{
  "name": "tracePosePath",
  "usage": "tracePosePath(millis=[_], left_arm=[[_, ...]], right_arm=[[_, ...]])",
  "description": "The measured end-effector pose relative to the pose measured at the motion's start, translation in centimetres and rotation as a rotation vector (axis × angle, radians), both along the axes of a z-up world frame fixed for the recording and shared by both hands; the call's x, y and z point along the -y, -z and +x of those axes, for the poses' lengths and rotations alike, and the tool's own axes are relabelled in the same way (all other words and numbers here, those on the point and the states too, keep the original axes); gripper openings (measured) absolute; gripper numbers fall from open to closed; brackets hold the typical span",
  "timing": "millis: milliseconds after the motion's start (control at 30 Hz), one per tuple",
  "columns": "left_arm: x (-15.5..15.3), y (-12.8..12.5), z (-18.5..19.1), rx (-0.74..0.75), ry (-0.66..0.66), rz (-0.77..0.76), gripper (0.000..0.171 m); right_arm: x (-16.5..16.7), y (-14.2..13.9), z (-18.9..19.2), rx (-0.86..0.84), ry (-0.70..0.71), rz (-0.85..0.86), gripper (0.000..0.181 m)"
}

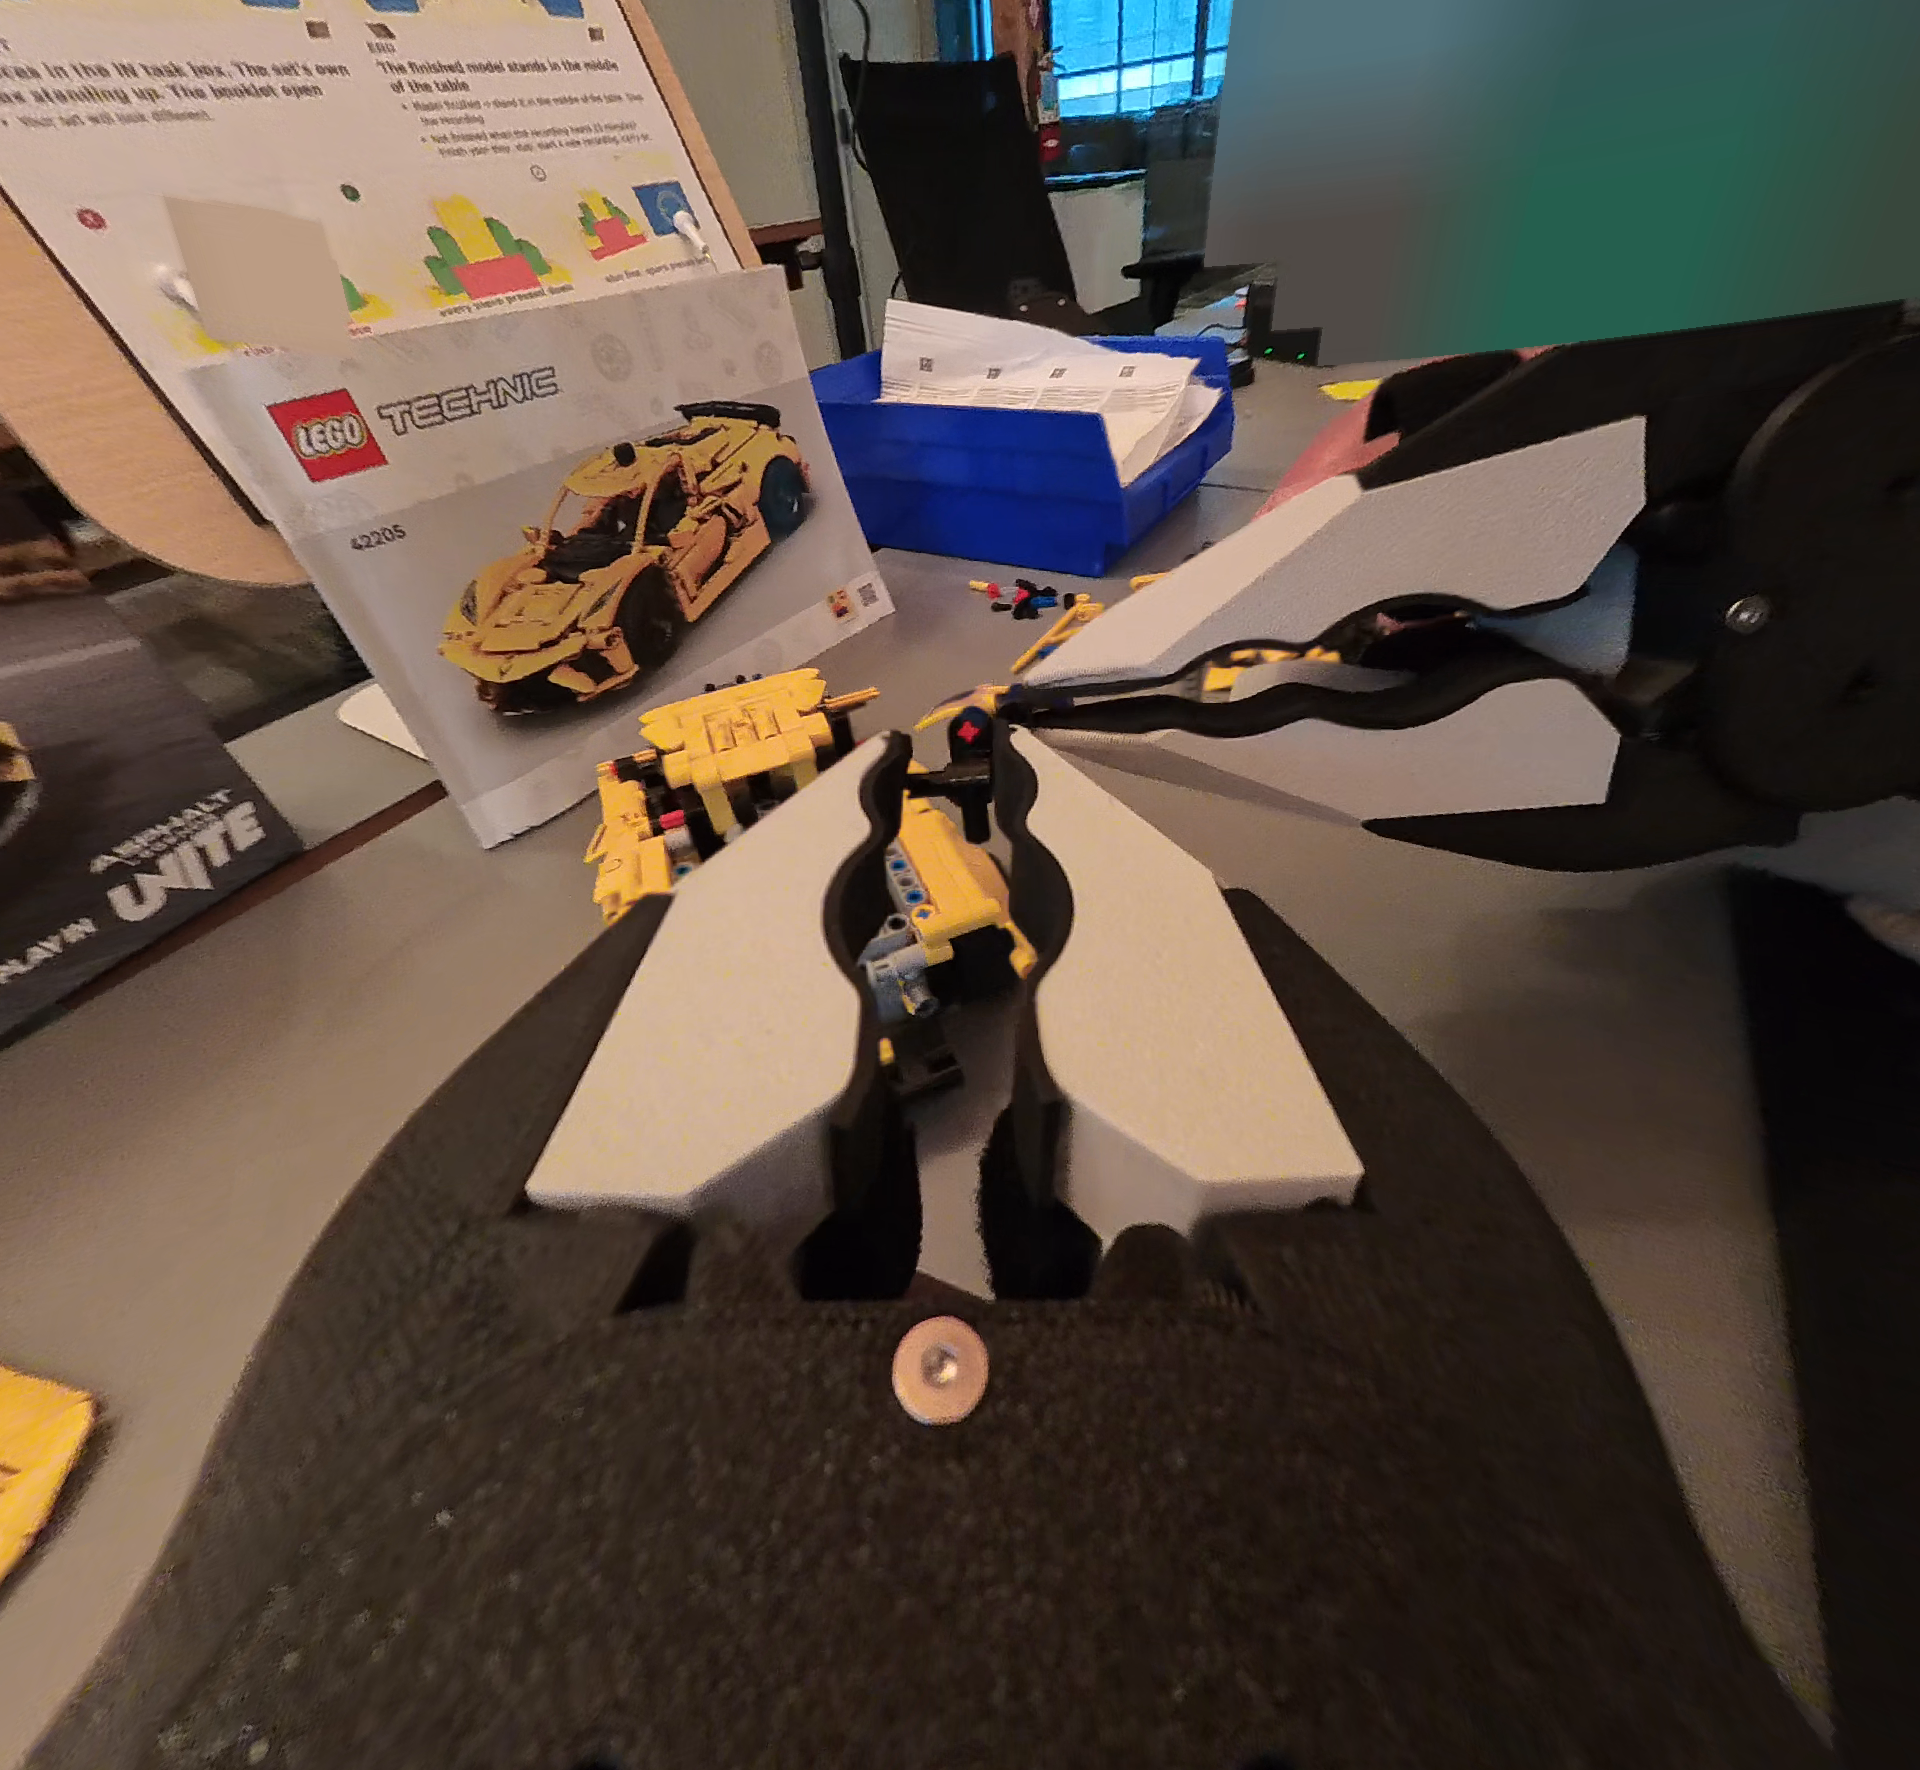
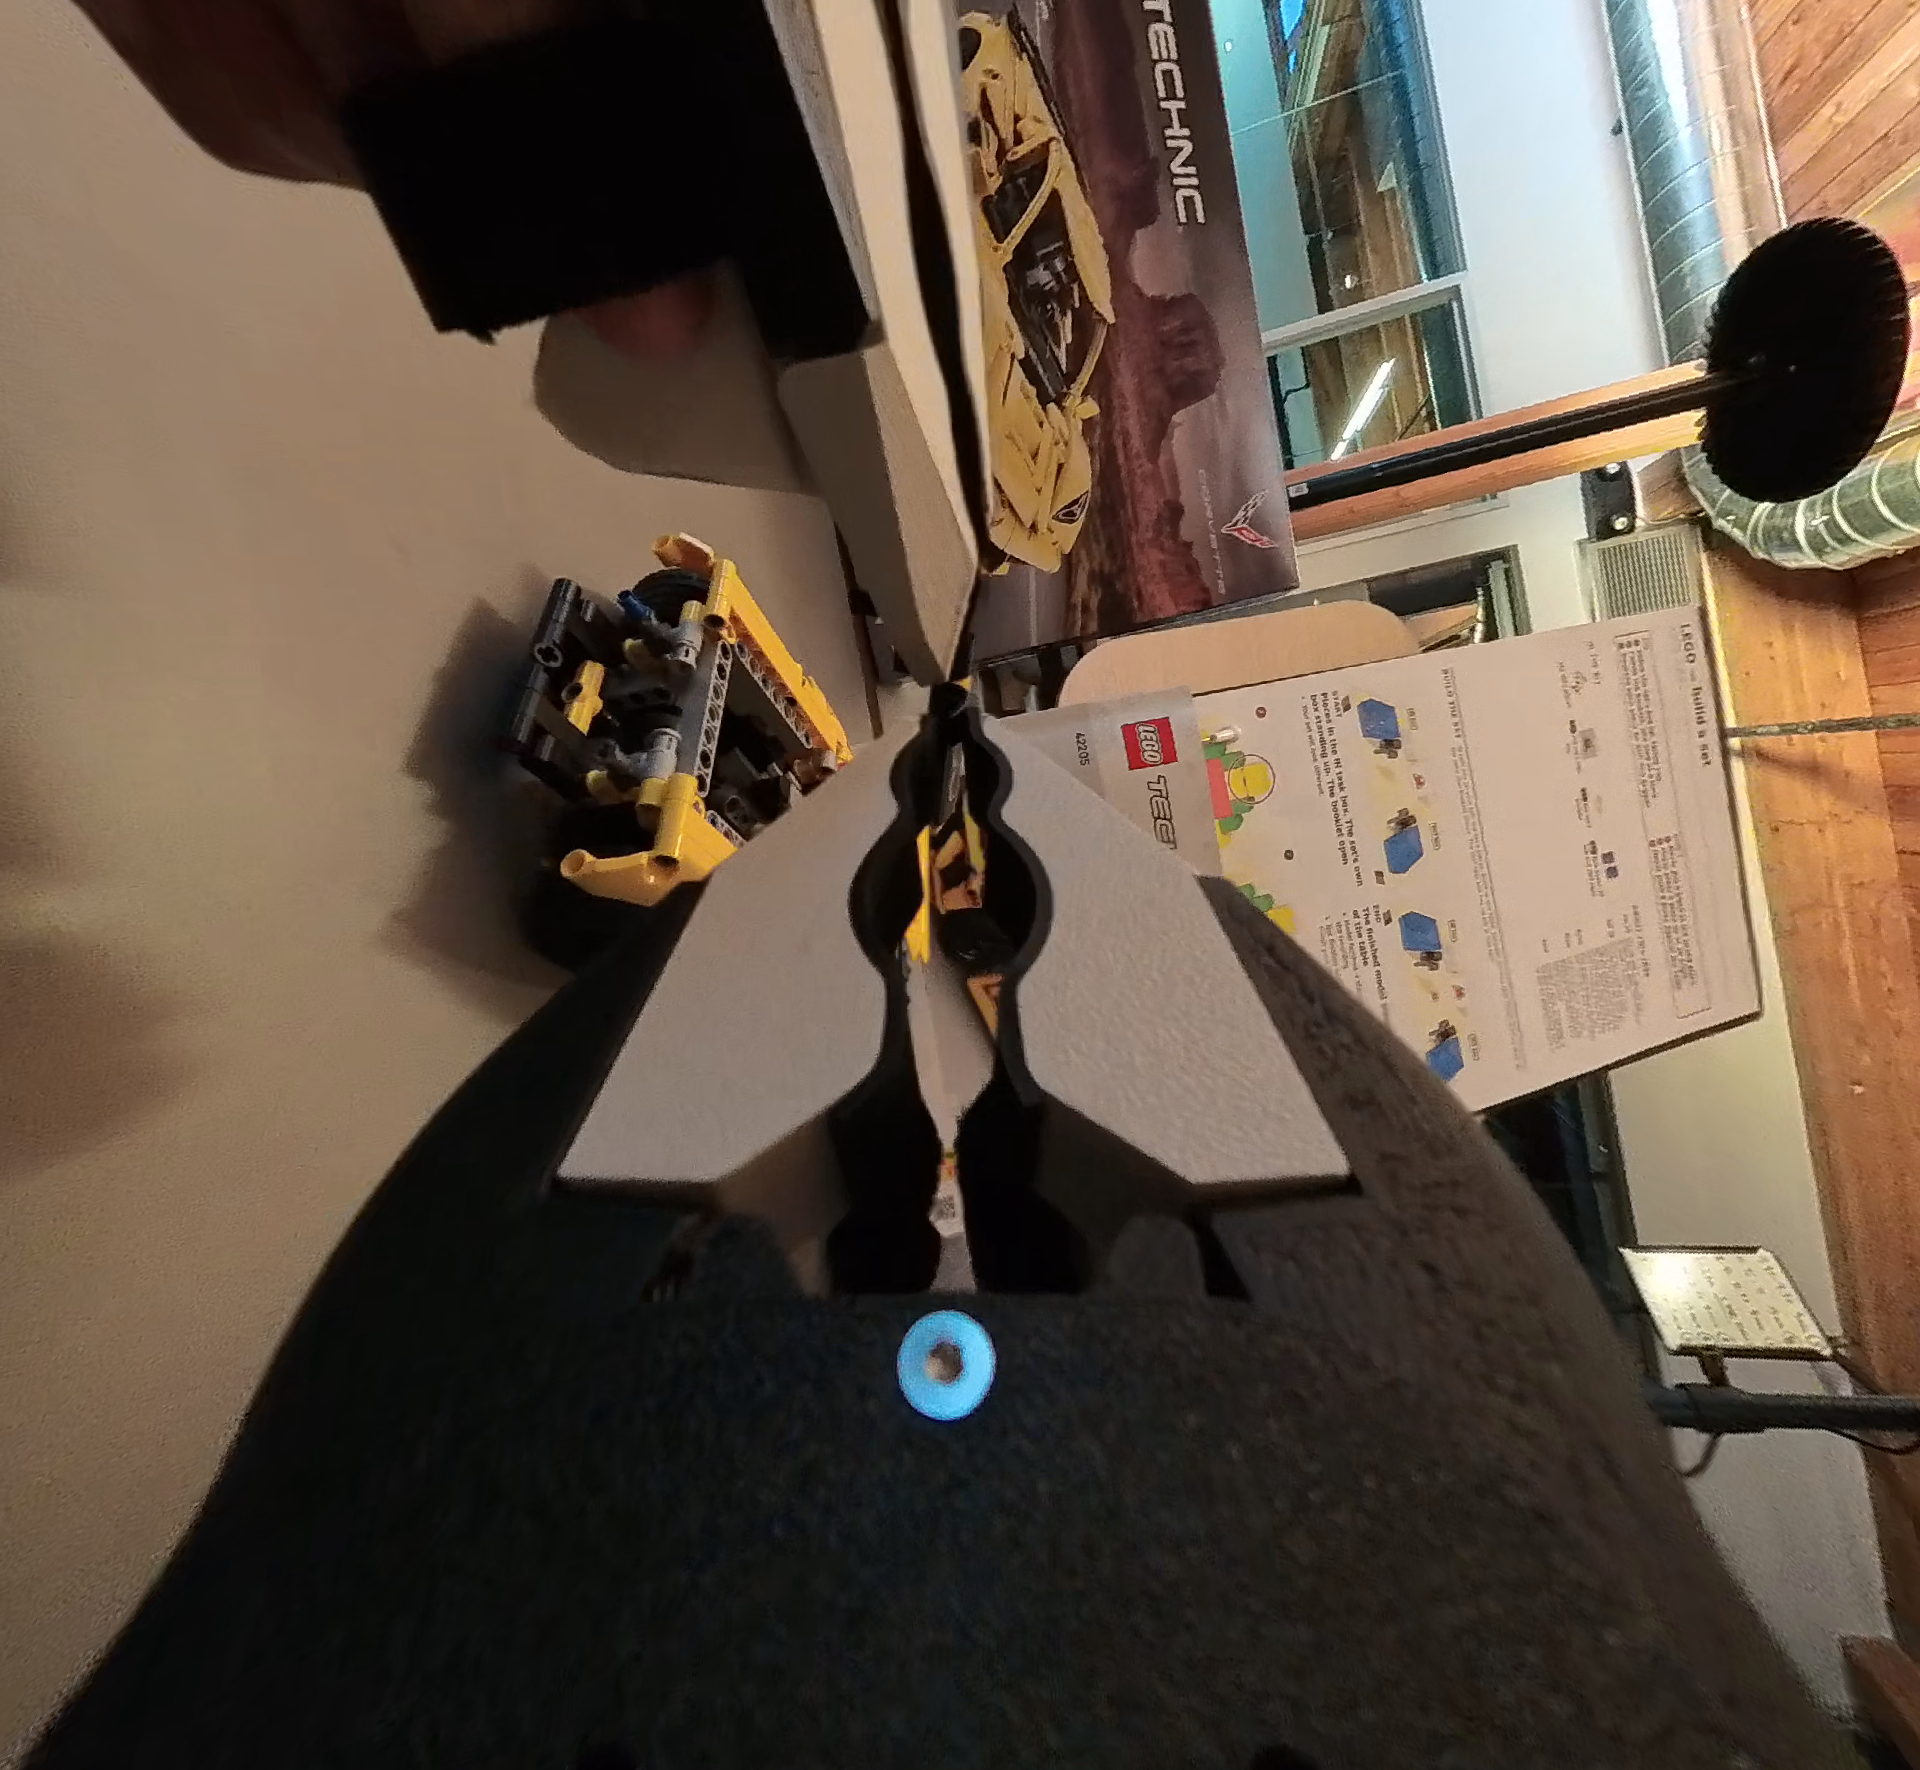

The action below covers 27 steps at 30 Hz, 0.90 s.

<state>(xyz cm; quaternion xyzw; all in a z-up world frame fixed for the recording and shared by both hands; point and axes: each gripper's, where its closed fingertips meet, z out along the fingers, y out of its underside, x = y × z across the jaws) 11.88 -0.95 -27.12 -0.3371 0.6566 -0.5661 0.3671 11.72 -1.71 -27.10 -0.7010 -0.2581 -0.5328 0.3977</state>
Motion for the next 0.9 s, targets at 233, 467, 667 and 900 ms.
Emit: tracePosePath(millis=[233, 467, 667, 900], left_arm=[[0.4, 1.1, -0.1, -0.036, 0.016, 0.082, 0.007], [0.4, 0.3, -0.9, -0.053, 0.124, 0.003, 0.006], [1.1, -2.2, -2.5, 0.128, 0.209, 0.01, 0.006], [3.6, -1.8, -4.8, 0.379, 0.267, 0.38, 0.006]], right_arm=[[0.0, 1.0, 0.0, 0.083, 0.004, -0.081, 0.002], [0.4, 0.1, -1.4, -0.221, -0.071, 0.146, 0.004], [2.5, -3.0, -2.4, -1.672, -0.539, 0.347, 0.059], [4.1, -2.3, -4.0, -2.397, -0.736, 0.095, 0.033]])
